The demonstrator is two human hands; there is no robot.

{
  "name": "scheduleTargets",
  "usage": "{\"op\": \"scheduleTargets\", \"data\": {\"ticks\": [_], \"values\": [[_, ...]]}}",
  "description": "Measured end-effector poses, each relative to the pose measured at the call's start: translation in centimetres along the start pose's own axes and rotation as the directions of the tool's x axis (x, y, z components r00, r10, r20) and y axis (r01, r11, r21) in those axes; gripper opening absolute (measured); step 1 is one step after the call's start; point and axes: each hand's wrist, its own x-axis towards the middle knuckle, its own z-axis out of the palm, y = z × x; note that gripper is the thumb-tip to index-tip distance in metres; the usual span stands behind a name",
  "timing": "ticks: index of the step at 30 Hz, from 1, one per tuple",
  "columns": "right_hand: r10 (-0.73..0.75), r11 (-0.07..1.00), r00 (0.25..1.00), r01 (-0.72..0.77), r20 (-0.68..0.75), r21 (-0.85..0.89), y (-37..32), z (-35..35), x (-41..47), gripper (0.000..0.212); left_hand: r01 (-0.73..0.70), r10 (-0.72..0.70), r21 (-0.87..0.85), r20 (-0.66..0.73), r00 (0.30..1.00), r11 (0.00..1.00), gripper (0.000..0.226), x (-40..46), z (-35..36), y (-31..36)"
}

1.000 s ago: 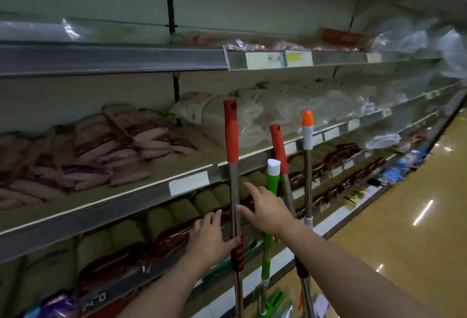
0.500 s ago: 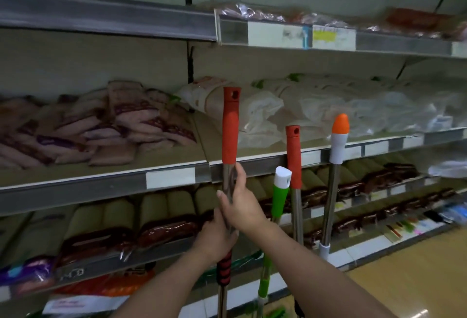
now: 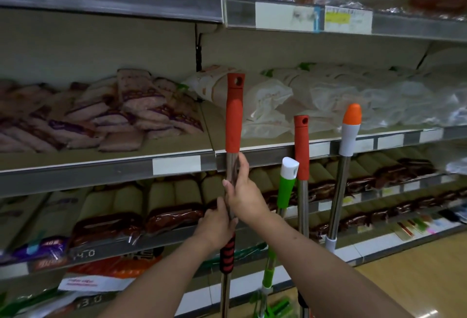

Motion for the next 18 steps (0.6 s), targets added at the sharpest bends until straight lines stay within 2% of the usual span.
{"op": "scheduleTargets", "data": {"ticks": [12,18], "values": [[0.030,0.999,0.999,-0.031,-0.042,-0.035,-0.09,0.47,0.07,0.074,-0.014,0.014,0.054,0.007,1.000,0.998,0.048,0.44,0.13,-0.31],[0.011,0.999,1.000,-0.011,-0.008,-0.038,-0.08,-0.01,0.36,0.076,-0.013,0.012,-0.032,-0.007,1.000,0.999,0.048,0.54,0.58,-0.86]]}}
